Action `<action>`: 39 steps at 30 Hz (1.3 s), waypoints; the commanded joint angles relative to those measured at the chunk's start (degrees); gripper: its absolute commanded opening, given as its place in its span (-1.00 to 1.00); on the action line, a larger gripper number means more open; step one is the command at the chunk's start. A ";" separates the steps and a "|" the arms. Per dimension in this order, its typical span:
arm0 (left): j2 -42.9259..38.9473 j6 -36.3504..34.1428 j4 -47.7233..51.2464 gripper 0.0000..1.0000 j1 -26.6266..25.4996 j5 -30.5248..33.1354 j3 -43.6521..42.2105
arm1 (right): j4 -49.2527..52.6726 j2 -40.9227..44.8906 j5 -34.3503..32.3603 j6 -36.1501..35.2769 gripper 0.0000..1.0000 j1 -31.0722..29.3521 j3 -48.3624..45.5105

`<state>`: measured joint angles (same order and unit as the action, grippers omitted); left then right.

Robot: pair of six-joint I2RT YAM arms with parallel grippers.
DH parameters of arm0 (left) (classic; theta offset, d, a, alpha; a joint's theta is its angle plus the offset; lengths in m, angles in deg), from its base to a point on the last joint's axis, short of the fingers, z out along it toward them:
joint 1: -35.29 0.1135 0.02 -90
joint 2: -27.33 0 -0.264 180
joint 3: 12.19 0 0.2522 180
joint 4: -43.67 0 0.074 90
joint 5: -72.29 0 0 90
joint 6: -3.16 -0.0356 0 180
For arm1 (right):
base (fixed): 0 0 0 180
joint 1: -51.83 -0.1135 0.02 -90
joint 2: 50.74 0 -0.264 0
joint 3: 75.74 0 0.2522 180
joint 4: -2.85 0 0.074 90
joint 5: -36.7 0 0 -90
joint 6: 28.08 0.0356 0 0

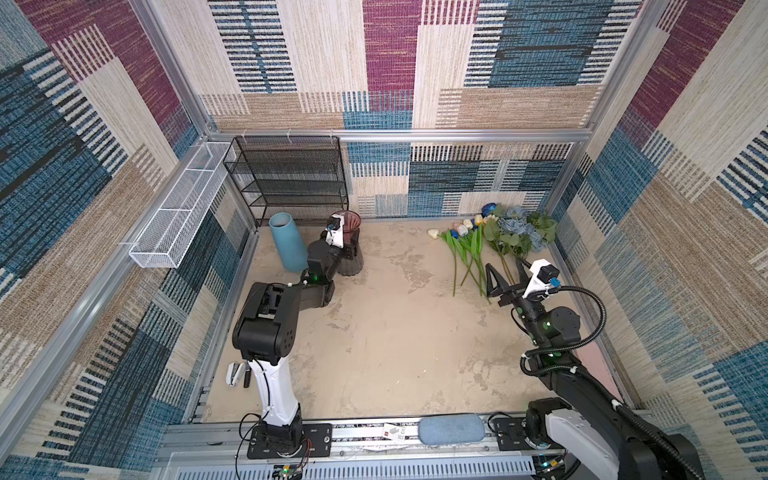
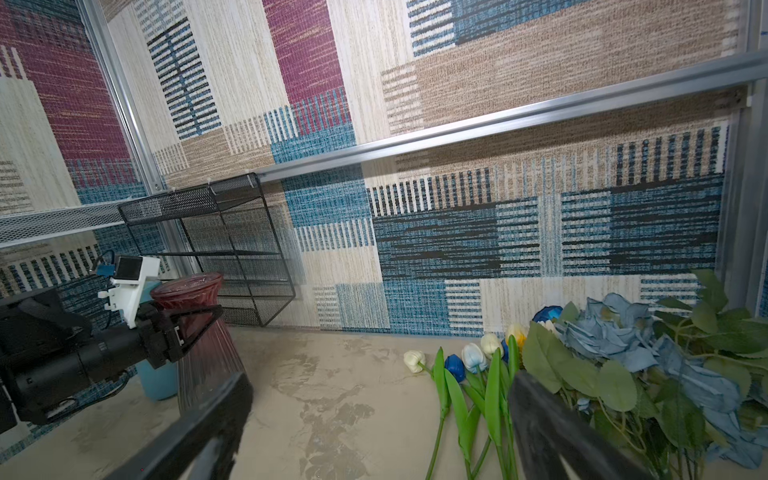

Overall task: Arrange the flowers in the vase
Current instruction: 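Slide the pink vase toward the tulips with left gripper while right lowers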

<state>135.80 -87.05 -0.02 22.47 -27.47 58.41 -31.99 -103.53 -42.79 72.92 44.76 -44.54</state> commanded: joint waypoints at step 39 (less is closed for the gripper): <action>8.87 0.27 -20.83 -0.33 -17.49 -31.54 0.48 | 49.15 -33.97 8.97 2.10 0.70 3.74 43.06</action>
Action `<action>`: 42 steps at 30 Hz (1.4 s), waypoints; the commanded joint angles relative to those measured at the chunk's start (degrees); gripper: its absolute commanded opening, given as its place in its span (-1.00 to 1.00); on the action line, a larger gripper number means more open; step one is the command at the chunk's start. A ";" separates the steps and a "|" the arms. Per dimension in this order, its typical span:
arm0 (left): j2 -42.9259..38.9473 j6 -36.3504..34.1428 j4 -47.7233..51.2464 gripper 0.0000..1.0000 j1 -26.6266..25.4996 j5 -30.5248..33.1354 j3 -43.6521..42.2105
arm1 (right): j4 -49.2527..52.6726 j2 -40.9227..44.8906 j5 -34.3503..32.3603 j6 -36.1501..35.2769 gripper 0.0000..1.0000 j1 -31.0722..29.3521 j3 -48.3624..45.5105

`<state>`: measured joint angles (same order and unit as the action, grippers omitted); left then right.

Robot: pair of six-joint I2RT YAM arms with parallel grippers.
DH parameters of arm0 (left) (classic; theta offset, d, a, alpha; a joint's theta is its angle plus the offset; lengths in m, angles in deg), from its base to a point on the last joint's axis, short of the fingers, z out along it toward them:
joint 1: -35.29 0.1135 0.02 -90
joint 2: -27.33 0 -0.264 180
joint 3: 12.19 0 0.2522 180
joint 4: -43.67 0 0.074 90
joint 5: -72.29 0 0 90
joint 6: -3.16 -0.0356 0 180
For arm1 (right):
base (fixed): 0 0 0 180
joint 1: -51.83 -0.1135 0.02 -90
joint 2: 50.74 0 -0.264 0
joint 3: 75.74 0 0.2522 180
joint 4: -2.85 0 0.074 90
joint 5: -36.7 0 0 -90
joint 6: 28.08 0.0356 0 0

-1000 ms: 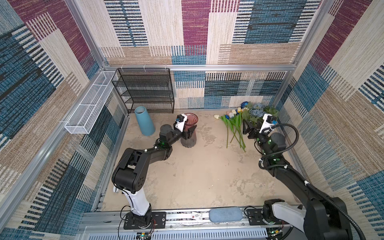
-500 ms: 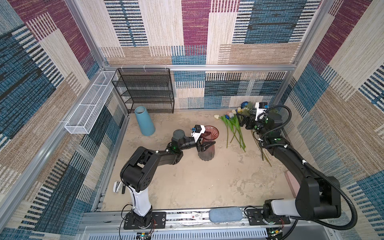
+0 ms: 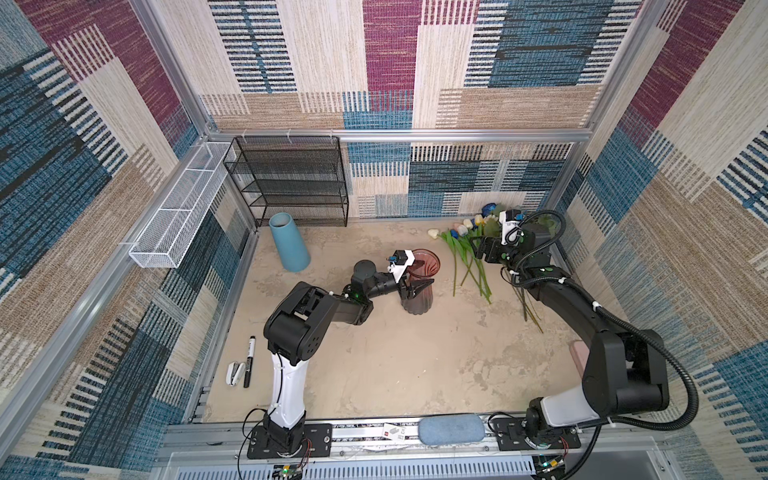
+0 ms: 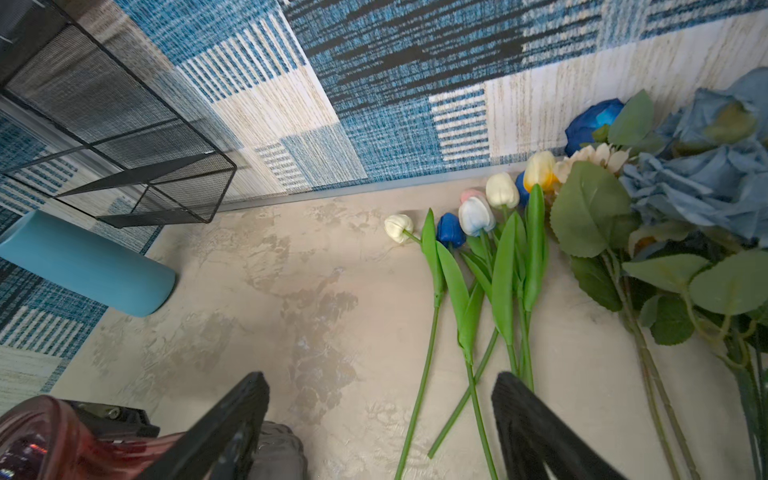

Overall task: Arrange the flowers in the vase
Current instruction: 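Slide the pink vase toward the tulips with left gripper while right lowers, then release the vase with left gripper while right descends onto white tulip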

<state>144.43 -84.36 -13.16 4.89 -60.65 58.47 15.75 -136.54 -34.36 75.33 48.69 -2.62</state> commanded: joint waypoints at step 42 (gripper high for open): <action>-44.94 -9.64 9.25 0.99 2.50 22.64 -43.11 | 16.49 -22.49 -12.57 -2.98 -0.06 -6.65 18.29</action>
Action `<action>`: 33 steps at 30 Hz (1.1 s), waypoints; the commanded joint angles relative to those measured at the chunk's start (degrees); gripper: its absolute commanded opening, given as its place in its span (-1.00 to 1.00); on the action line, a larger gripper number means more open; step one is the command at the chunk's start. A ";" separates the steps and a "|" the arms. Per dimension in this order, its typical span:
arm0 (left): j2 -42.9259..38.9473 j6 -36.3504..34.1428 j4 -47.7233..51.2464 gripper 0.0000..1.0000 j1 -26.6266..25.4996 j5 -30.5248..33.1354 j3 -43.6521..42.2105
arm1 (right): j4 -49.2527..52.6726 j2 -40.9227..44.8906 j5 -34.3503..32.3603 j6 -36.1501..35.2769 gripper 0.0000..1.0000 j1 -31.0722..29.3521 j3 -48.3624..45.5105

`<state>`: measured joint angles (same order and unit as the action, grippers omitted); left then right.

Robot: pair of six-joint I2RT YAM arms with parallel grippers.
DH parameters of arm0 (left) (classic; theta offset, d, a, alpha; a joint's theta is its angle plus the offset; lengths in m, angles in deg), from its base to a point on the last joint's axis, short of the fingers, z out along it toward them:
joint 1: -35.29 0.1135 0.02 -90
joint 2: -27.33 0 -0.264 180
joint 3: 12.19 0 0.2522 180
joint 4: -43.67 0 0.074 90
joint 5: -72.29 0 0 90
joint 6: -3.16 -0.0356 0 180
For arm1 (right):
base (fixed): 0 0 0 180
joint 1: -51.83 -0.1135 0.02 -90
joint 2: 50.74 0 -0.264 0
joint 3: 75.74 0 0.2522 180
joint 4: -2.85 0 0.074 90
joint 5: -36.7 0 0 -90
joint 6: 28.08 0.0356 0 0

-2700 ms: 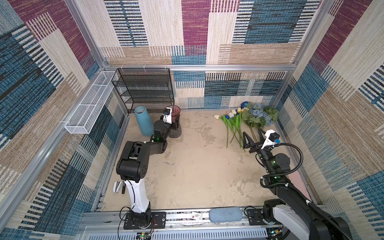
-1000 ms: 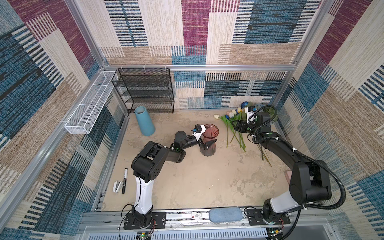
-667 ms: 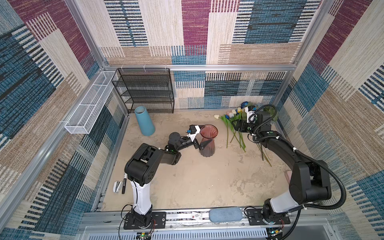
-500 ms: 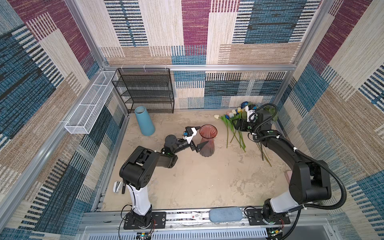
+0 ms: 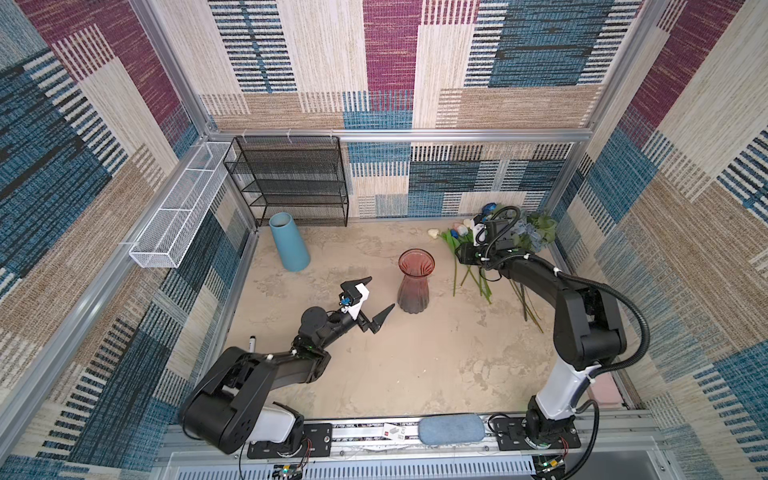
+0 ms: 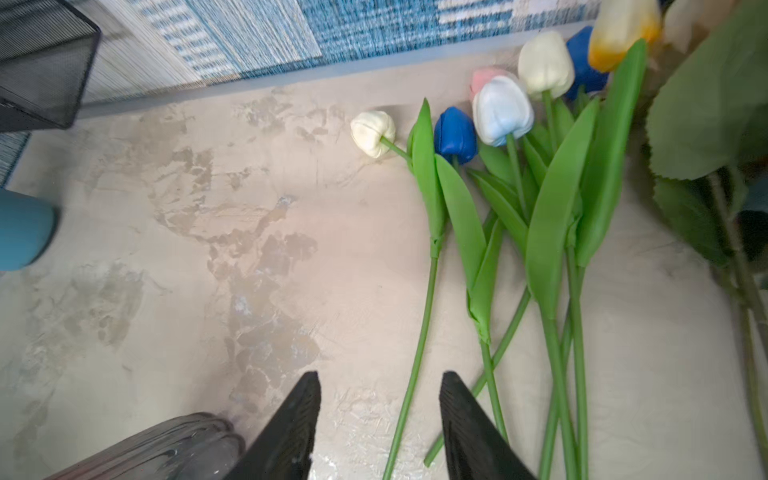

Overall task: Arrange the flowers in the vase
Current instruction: 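Release the vase with left gripper while right descends onto white tulip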

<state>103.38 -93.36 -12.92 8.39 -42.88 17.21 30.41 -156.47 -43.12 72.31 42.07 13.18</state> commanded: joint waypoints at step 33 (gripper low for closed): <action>-13.41 1.60 15.94 0.97 -8.79 14.53 -6.59 | 14.34 -22.08 -10.97 1.70 -0.15 -3.87 20.29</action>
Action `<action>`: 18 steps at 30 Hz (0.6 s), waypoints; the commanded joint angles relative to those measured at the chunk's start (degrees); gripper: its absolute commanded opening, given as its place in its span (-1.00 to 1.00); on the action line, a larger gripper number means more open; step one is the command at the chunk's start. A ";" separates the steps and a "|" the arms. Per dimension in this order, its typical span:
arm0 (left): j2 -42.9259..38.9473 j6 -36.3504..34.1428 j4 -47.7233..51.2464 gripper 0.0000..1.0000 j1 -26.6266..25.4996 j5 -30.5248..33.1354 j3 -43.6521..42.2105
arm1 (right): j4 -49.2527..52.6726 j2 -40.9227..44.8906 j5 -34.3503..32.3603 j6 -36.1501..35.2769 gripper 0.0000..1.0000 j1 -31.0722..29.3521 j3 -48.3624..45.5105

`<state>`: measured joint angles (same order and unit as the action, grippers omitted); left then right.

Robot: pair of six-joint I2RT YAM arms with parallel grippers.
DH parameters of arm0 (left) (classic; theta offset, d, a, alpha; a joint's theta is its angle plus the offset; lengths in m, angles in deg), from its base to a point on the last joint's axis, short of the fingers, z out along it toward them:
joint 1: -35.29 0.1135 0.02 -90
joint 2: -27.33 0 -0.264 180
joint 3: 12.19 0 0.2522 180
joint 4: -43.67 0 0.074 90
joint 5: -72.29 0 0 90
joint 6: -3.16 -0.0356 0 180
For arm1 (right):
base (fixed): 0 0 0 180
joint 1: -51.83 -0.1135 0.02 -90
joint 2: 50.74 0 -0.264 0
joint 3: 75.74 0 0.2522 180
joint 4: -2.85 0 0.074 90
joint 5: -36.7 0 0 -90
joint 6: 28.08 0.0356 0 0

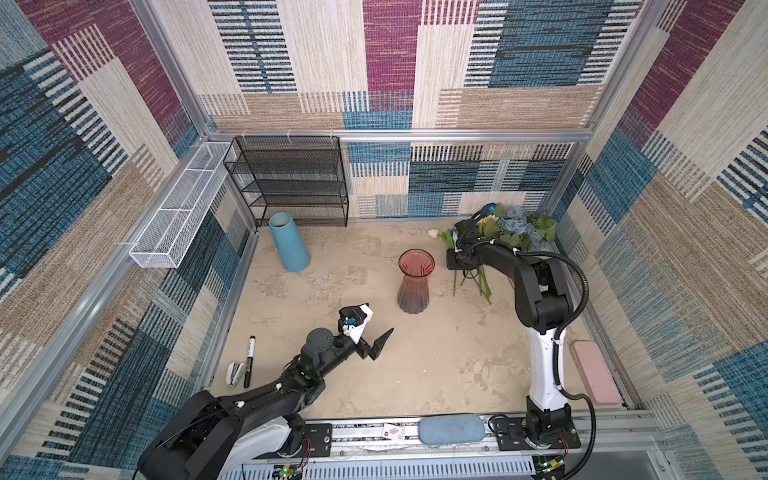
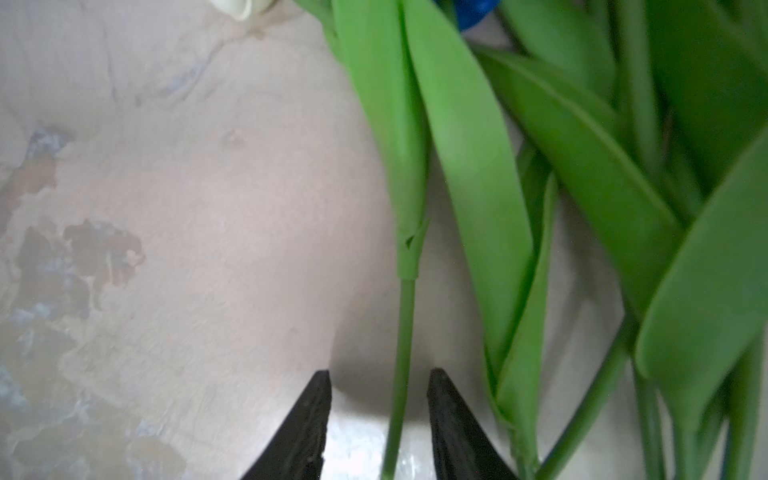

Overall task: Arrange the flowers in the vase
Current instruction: 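Close the right gripper on the white tulip stem and lift it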

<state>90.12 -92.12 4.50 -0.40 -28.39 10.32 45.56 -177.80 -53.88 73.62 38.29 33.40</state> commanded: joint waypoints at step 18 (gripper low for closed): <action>-0.29 1.15 -1.45 0.97 -0.09 -4.23 0.49 | -2.65 2.31 6.07 0.06 -1.00 -0.52 2.43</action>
<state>90.18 -91.68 4.65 -0.46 -30.13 10.69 44.49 -179.00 -50.53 73.62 37.96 36.70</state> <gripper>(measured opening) 0.987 0.065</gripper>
